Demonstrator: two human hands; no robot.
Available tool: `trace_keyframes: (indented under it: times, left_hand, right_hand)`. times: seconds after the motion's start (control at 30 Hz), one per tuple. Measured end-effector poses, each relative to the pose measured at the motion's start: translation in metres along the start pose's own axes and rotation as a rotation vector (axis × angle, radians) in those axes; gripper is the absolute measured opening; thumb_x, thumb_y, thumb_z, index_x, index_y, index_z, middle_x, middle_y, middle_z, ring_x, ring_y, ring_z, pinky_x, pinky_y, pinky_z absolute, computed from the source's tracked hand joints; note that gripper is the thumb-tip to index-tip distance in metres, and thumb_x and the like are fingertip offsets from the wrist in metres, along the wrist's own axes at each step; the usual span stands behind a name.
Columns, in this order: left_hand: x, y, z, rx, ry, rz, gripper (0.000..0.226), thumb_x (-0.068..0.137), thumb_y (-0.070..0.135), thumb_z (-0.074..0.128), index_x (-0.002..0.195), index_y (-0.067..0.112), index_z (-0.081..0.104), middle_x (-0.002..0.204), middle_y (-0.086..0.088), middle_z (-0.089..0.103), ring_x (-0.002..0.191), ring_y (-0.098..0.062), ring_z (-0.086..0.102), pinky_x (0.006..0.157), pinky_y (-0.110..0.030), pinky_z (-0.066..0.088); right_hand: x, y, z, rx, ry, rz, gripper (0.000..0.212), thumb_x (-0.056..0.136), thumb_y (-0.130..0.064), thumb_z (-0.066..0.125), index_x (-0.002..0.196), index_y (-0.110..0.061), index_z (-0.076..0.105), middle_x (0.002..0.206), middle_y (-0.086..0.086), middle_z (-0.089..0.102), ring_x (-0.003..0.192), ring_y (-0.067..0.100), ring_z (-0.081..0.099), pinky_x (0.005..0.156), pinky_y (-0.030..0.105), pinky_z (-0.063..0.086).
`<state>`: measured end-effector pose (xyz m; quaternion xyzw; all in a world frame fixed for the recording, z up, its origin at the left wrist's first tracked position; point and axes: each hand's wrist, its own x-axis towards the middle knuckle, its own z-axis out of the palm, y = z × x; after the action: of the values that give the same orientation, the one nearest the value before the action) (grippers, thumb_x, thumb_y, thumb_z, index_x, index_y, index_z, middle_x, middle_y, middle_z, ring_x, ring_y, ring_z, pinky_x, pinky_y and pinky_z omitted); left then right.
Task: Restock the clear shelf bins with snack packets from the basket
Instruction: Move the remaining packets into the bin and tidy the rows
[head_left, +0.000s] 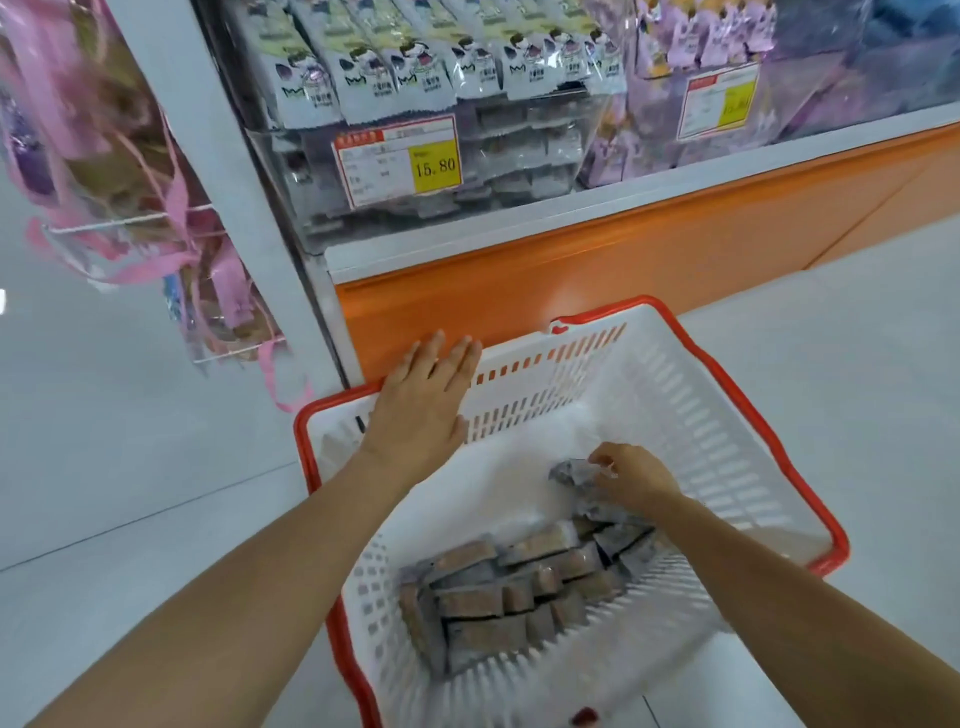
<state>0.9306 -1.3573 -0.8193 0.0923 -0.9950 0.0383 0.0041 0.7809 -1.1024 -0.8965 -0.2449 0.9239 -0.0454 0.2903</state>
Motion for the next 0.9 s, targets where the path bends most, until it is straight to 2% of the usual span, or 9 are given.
trace_keyframes:
  times: [0.07,0.17,0.3,0.37,0.47,0.57,0.7,0.8,0.9]
  left_hand:
    - [0.000,0.000,0.003,0.012,0.025,-0.004,0.080,0.098,0.045,0.043,0.156,0.016,-0.004,0.165,-0.003,0.005,0.151,-0.028,-0.001,0.115,-0.042,-0.015]
    - [0.000,0.000,0.004,0.023,0.032,-0.007,0.081,0.098,0.046,0.043,0.156,0.015,-0.004,0.165,-0.004,0.006,0.151,-0.029,-0.001,0.119,-0.044,-0.011]
    - [0.000,0.001,0.004,0.032,0.009,-0.003,0.080,0.099,0.045,0.041,0.156,0.015,-0.007,0.165,-0.004,0.003,0.151,-0.030,-0.003,0.122,-0.047,-0.004]
    - [0.000,0.001,0.003,0.020,0.004,-0.007,0.081,0.099,0.045,0.041,0.156,0.015,-0.007,0.165,-0.004,0.003,0.151,-0.030,-0.003,0.122,-0.047,-0.004]
    - [0.000,0.003,-0.001,-0.024,-0.013,-0.021,0.081,0.099,0.044,0.045,0.156,0.016,-0.005,0.165,-0.003,0.004,0.151,-0.029,-0.004,0.122,-0.046,-0.005]
    - [0.000,0.005,-0.007,-0.114,-0.041,-0.041,0.080,0.099,0.043,0.045,0.156,0.018,-0.004,0.165,-0.001,0.001,0.151,-0.027,-0.010,0.122,-0.046,-0.008]
    - [-0.004,0.008,-0.017,-0.190,0.014,-0.039,0.071,0.101,0.039,0.042,0.158,0.018,0.005,0.165,-0.001,-0.003,0.149,-0.022,-0.019,0.117,-0.043,-0.017]
    - [-0.003,0.010,-0.031,-0.415,0.045,-0.052,0.051,0.103,0.030,0.041,0.152,0.018,0.033,0.160,0.001,0.025,0.150,-0.019,0.005,0.121,-0.042,0.004]
    - [-0.001,0.012,-0.051,-0.657,0.003,-0.048,0.038,0.105,0.024,0.034,0.137,0.017,0.054,0.140,-0.001,0.052,0.133,-0.019,0.037,0.109,-0.037,0.030]
  right_hand:
    - [0.005,0.002,0.008,-0.069,-0.068,0.006,0.032,0.093,-0.030,0.058,0.121,-0.015,0.058,0.120,0.010,0.061,0.107,0.028,0.056,0.082,0.032,0.045]
    - [0.010,0.003,0.013,-0.126,-0.098,0.015,0.036,0.088,-0.031,0.064,0.120,-0.017,0.058,0.120,0.008,0.060,0.109,0.027,0.054,0.086,0.033,0.047]
    - [0.012,-0.005,0.013,-0.181,-0.054,-0.040,0.038,0.085,-0.034,0.069,0.118,-0.017,0.064,0.117,0.004,0.062,0.108,0.023,0.056,0.087,0.030,0.046]
    - [0.009,-0.014,0.007,-0.128,0.009,-0.061,0.030,0.087,-0.034,0.067,0.110,-0.014,0.067,0.109,0.007,0.066,0.099,0.024,0.061,0.083,0.032,0.050]
    - [0.000,-0.032,-0.007,0.121,0.122,-0.068,0.019,0.089,-0.029,0.067,0.097,-0.012,0.065,0.092,0.004,0.067,0.085,0.022,0.062,0.075,0.032,0.051]
    - [-0.012,-0.050,-0.026,0.497,0.173,-0.083,0.010,0.091,-0.019,0.067,0.092,-0.015,0.058,0.077,-0.002,0.059,0.072,0.017,0.058,0.063,0.022,0.046]
    - [-0.032,-0.071,-0.055,0.881,0.109,-0.176,0.019,0.096,-0.010,0.058,0.113,-0.016,0.058,0.084,0.003,0.063,0.082,0.019,0.064,0.079,0.029,0.050]
    - [-0.047,-0.083,-0.072,1.050,0.052,-0.254,0.022,0.096,-0.004,0.054,0.113,-0.017,0.059,0.092,0.009,0.067,0.085,0.018,0.066,0.083,0.030,0.052]
    - [-0.059,-0.092,-0.087,1.189,0.028,-0.310,0.026,0.096,-0.001,0.048,0.109,-0.020,0.061,0.094,0.006,0.068,0.084,0.015,0.064,0.082,0.027,0.053]
